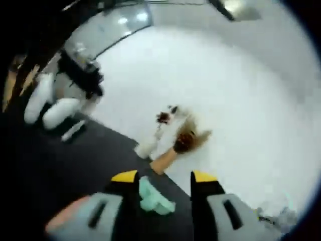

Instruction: Pick up the broom and sweep the trash on the tabletop into the dustpan.

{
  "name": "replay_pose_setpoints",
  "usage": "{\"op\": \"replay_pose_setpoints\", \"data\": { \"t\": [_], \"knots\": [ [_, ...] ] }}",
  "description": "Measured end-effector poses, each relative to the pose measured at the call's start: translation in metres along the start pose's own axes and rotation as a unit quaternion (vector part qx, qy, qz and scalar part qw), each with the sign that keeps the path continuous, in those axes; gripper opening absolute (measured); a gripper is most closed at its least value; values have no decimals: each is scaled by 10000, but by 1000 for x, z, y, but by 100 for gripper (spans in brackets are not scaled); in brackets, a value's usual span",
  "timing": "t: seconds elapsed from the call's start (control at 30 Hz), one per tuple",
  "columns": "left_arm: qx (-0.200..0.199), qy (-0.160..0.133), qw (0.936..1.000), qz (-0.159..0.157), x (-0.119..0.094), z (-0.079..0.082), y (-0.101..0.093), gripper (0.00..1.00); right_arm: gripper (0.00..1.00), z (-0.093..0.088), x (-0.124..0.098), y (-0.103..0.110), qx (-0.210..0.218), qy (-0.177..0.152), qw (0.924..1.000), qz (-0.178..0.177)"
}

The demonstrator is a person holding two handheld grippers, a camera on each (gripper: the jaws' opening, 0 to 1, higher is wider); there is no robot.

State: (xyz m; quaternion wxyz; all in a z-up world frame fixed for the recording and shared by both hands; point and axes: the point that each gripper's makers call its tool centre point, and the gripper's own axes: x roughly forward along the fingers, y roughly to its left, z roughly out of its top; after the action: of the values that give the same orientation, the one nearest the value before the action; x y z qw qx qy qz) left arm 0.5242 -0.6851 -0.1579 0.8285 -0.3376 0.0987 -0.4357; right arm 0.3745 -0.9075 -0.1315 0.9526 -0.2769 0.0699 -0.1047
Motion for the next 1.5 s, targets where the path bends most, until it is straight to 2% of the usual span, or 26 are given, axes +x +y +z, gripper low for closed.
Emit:
{"op": "replay_pose_setpoints", "data": {
  "t": [0.07,0.1,0.17,0.2,0.27,0.3,0.37,0.43,0.5,0.53,0.63,0.67,0.73,0.77,0.83,0.93,0.97,1.03,1.07,1.13,1.17,1.27,1.4,1.5],
  "knots": [
    [98,472,9981,-384,1,-14,-15,29,7,8,-1,4,-280,-183,9994,12],
    [10,604,9969,-498,1,-19,-20,29,7,12,-1,8,-424,-266,9987,45],
    [-84,727,9946,-731,1,-24,-26,29,7,19,-2,18,-672,-433,9967,146],
    [-117,734,9944,-748,0,-24,-25,30,7,22,-1,23,-793,-506,9954,167],
    [117,719,9937,-857,-1,-23,-24,30,7,28,2,35,-983,-596,9929,297],
    [276,693,9939,-814,0,-22,-19,30,7,30,6,39,-908,-617,9934,338],
    [550,461,9949,-708,6,-11,-8,30,7,37,19,47,-890,-640,9927,511],
    [461,357,9961,-665,12,-4,3,27,7,41,33,50,-881,-615,9924,599],
    [330,287,9970,-639,20,1,16,16,7,46,51,53,-927,-570,9917,678],
    [306,276,9974,-586,26,2,24,15,7,49,59,55,-939,-572,9914,702],
    [231,173,9980,-570,46,7,42,18,7,61,80,65,-931,-656,9900,826],
    [177,179,9969,-742,55,7,43,21,7,66,90,71,-942,-702,9890,895],
    [143,271,9958,-862,64,6,45,23,7,72,103,77,-901,-769,9880,989],
    [217,224,9949,-960,68,8,44,23,7,76,115,81,-856,-839,9870,1070],
    [374,258,9947,-928,80,13,49,23,7,82,135,87,-829,-951,9851,1167],
    [216,52,9954,-937,95,27,56,26,7,90,168,98,-754,-1140,9815,1342],
    [222,-33,9949,-986,97,28,58,30,7,91,178,100,-674,-1137,9815,1384],
    [264,-127,9944,-1018,90,28,61,31,7,91,193,107,-578,-1182,9806,1455],
    [301,-120,9943,-1018,88,29,60,31,7,90,198,108,-541,-1202,9803,1471],
    [715,-546,9911,-976,79,45,62,31,7,86,207,116,-559,-1136,9794,1573],
    [666,-600,9917,-927,76,46,64,31,7,84,212,117,-578,-1112,9796,1572],
    [319,-455,9935,-991,72,41,67,33,7,82,215,126,-568,-1159,9776,1663],
    [277,-388,9937,-1017,73,38,65,35,7,74,212,137,-790,-1094,9759,1718],
    [417,-292,9937,-1002,74,32,63,35,7,73,211,139,-936,-1113,9744,1714]
  ]
}}
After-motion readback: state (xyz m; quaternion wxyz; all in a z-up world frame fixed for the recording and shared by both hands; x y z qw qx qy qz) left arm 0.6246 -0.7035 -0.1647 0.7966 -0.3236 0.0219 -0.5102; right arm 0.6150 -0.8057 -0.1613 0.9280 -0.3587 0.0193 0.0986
